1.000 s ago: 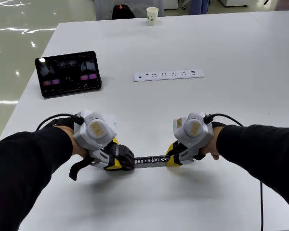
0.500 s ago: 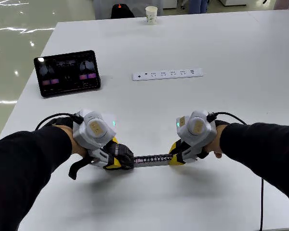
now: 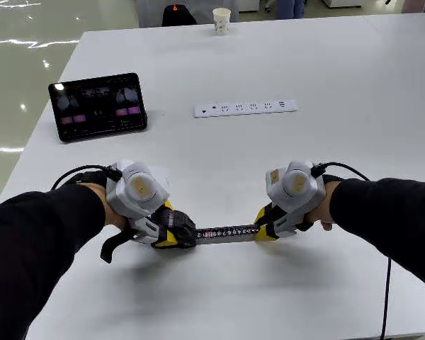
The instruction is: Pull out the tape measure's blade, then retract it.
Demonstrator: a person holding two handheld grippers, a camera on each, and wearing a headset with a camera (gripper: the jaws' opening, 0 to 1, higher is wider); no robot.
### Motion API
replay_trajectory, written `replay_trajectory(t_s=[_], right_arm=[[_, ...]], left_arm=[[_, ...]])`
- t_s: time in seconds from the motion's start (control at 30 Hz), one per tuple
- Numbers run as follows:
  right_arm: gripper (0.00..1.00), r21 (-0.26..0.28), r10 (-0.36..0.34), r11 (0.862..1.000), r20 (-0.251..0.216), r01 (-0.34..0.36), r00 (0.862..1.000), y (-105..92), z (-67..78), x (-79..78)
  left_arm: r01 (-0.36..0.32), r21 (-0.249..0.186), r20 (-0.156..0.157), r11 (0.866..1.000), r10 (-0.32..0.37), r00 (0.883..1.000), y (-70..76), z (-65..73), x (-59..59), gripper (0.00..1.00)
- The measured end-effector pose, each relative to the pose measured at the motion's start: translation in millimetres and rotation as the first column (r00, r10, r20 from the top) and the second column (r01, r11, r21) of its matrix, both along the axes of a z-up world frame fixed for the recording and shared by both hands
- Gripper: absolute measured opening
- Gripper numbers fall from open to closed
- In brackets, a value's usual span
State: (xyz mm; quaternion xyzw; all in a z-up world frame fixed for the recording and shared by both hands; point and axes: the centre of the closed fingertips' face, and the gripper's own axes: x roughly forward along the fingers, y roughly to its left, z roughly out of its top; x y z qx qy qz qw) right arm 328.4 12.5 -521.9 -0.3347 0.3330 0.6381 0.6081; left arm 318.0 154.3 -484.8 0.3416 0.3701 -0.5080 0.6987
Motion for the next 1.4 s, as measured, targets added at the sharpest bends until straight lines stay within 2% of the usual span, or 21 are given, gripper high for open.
replay_trajectory(t_s=[1.4], right_arm=[[0.1, -0.011, -0.02, 1.0, 0.006, 0.02, 1.0, -32.4, 0.3, 2.3]], left_arm=[[0.002, 0.0, 0.005, 1.0, -0.002, 1.0, 0.3, 0.0, 0.1, 0.3]])
